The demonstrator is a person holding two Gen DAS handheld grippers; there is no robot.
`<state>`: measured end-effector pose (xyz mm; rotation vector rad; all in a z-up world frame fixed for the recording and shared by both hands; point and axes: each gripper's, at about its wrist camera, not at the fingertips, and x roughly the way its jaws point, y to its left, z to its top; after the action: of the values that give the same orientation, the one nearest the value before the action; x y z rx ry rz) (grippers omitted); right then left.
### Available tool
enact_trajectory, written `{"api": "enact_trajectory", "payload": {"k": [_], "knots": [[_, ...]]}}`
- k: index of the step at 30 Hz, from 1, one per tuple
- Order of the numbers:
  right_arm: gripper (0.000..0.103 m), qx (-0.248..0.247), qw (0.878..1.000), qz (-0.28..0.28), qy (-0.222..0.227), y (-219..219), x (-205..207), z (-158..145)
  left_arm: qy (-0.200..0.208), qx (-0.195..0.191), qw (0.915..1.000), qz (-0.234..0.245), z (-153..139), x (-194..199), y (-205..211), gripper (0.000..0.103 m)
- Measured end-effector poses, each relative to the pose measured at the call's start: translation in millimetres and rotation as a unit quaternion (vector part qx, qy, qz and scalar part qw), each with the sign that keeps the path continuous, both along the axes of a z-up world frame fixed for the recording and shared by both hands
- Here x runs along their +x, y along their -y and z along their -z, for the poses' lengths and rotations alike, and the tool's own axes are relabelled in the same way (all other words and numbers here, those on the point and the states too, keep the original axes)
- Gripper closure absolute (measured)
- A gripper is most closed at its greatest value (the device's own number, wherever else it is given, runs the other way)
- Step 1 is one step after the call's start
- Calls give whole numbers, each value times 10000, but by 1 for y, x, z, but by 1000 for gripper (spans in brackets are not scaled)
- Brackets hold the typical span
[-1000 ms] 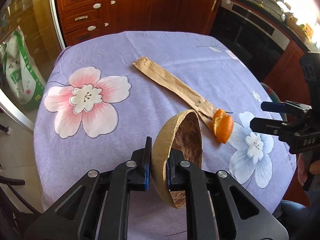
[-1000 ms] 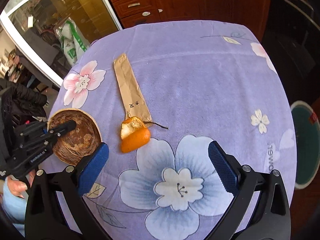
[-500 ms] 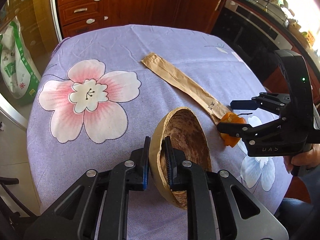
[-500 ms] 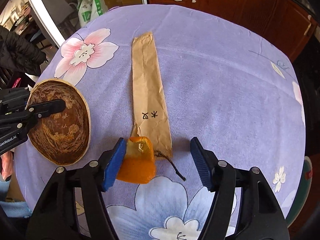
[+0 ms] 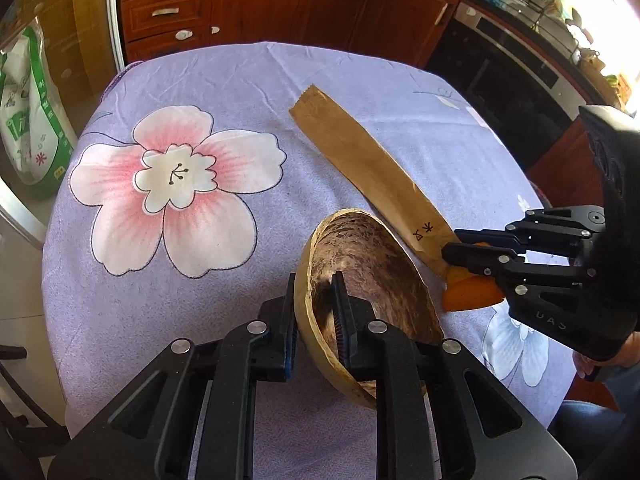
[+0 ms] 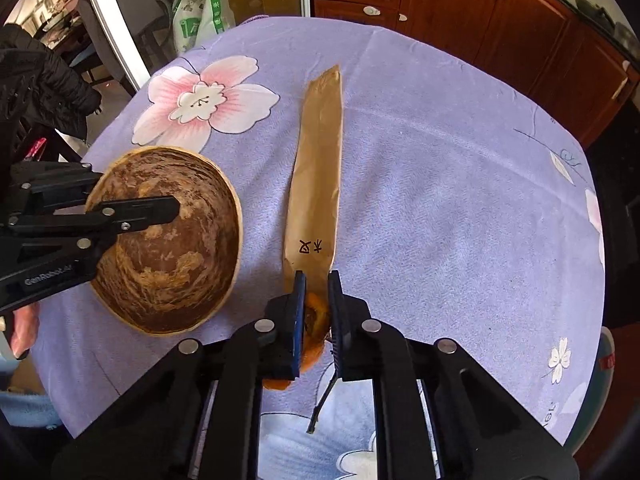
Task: Collect trash
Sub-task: 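Grasp the brown paper strip and orange peel with the right gripper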
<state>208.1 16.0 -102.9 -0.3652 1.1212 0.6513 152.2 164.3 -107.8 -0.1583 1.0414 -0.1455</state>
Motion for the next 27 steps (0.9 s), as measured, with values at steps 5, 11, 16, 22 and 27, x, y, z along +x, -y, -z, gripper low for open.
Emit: {"api": "enact_trajectory", "payload": {"k": [5, 11, 16, 22, 27], "knots": [[93, 360, 9989, 311, -26, 8, -1, -18, 135, 191, 9997, 16, -6, -7, 9, 88], [93, 620, 9963, 594, 75, 27, -3, -40, 279, 201, 9994, 65, -19, -14, 21, 90], [93, 775, 9938, 780, 160, 46, -7, -53, 429, 292, 9985, 195, -33, -19, 34, 90], [93, 913, 9911, 938, -257, 51, -1, -36, 369, 335, 9984, 265, -33, -21, 43, 90], [92, 752, 9903, 1043, -530, 48, 14, -6, 286, 304, 9989, 222, -28, -23, 36, 90]]}}
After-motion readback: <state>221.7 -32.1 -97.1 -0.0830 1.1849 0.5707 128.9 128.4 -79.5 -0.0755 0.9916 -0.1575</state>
